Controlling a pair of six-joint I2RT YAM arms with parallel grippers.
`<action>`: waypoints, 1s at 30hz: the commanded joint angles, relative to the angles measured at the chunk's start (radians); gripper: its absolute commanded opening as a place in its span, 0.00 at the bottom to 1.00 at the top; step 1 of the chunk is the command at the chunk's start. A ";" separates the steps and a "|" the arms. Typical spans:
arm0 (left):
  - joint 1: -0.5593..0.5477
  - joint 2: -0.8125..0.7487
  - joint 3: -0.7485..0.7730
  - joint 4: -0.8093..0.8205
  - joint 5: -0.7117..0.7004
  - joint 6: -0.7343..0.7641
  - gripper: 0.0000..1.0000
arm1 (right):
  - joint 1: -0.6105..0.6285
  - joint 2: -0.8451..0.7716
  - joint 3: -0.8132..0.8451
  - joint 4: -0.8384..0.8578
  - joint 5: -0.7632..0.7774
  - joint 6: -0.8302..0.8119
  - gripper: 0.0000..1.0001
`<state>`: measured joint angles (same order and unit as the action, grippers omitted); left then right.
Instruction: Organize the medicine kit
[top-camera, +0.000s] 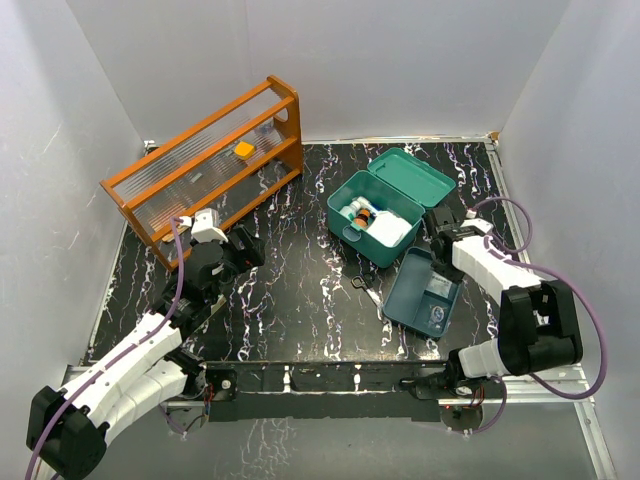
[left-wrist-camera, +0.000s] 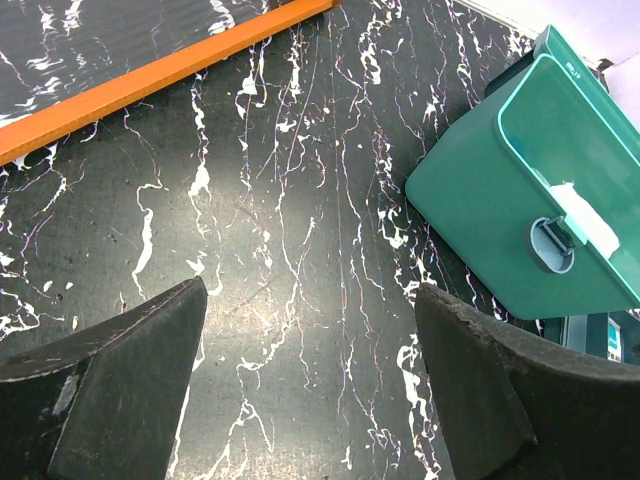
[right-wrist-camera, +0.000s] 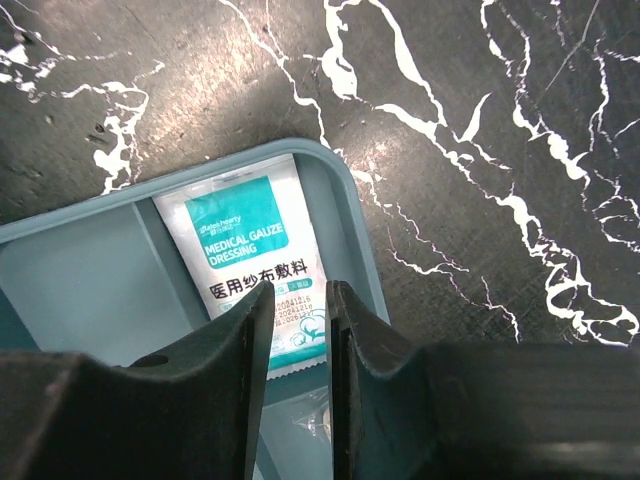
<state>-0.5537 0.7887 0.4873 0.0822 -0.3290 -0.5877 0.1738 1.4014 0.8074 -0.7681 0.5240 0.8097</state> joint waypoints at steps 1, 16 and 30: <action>0.000 -0.010 -0.010 0.027 -0.005 -0.002 0.84 | -0.006 -0.053 0.058 -0.025 0.063 -0.012 0.26; -0.001 -0.009 -0.008 0.025 0.007 -0.003 0.84 | -0.007 0.027 -0.026 0.165 -0.127 -0.069 0.28; 0.000 -0.001 -0.003 0.025 0.019 -0.003 0.85 | -0.011 -0.073 0.013 0.023 -0.087 -0.020 0.36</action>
<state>-0.5537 0.7891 0.4747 0.0826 -0.3157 -0.5880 0.1673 1.4315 0.7631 -0.6655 0.3943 0.7624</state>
